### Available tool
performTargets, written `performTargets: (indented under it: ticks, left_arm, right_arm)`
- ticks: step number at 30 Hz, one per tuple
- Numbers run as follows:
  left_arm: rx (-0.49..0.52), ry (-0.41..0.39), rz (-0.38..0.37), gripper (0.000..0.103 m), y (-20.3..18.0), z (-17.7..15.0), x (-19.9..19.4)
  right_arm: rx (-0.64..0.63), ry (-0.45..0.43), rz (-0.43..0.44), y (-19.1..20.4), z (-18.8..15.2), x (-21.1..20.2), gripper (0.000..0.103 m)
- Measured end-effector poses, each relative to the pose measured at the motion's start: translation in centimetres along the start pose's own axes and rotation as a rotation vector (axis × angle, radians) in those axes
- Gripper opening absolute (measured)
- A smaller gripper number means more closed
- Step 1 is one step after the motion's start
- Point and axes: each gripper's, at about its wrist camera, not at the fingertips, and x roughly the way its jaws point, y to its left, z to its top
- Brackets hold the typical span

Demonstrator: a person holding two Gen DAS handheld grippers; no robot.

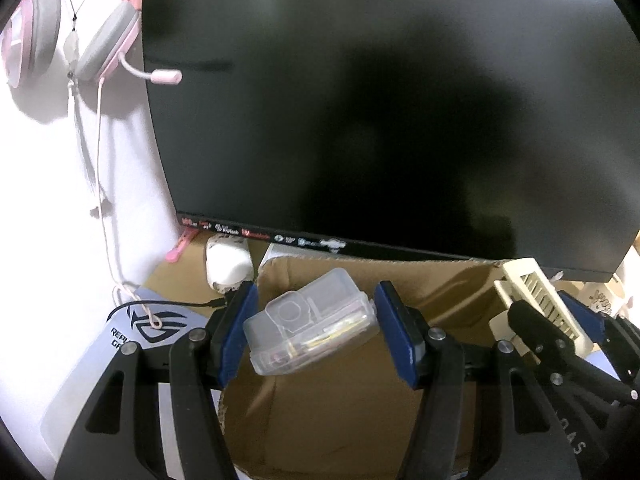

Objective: Organize objects
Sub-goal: 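Carry the paper clip box and claw clip with both tools over the cardboard box, then open both tools to drop the paper clip box and claw clip inside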

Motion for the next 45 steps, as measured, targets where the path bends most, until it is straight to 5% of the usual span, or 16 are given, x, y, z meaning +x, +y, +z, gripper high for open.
performTargets:
  ticks: [9,13,27,45]
  left_arm:
    - [-0.029,0.068,0.052,0.06,1.5,-0.4,1.9]
    - [-0.033,0.094,0.001,0.06,1.8,-0.5,2.1]
    - [0.077,0.116,0.065,0.06,0.9,-0.8,2.6]
    - [0.071,0.112,0.052,0.061,1.2,-0.7,1.7]
  right_arm:
    - [-0.03,0.023,-0.002,0.2,-0.3,0.6,0.053]
    - [-0.046,0.049,-0.011,0.3,-0.5,1.1,0.053]
    - [-0.071,0.081,-0.037,-0.1,-0.8,1.3,0.053]
    - [-0.078,0.092,-0.031,0.0,-0.9,1.1,0.053]
